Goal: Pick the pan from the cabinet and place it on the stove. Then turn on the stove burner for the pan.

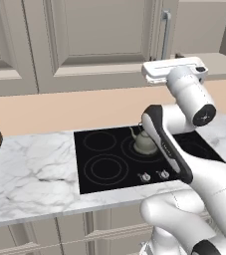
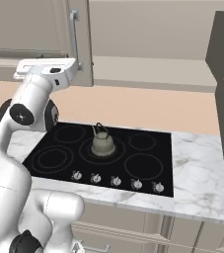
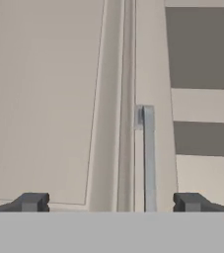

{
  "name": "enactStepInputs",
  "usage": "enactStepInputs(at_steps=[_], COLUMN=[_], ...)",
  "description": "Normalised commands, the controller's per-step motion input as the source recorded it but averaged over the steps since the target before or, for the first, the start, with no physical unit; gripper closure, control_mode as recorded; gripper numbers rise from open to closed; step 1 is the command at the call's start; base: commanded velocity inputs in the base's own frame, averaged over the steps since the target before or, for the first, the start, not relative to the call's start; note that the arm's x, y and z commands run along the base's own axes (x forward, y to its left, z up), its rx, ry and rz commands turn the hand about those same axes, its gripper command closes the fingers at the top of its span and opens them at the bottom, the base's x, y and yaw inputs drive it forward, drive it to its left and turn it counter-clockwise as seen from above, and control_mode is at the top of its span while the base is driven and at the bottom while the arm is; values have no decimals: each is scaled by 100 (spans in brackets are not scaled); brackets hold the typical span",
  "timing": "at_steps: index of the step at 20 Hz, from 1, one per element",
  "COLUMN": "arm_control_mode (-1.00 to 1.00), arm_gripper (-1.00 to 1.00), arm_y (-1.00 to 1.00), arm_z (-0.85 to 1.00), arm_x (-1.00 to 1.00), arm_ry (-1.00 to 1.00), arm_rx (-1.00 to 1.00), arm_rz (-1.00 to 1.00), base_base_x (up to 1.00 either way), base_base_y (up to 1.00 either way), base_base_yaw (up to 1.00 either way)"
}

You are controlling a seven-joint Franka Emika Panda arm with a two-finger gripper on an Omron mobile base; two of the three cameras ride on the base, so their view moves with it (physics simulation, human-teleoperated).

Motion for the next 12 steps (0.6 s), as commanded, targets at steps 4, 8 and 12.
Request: enactStepInputs(at_steps=[4,8,12], arm_control_mode=[-100,-100,-100], arm_gripper=[-100,-100,-100], arm_y=[-12,-17,-10], arm_z=[22,14,5], arm_x=[25,25,31], arm_ry=[0,0,0], arm_rx=[0,0,0], arm_rz=[0,0,0], base_base_x=[0,0,0], base_base_y=[0,0,0], base_base_yaw=[0,0,0])
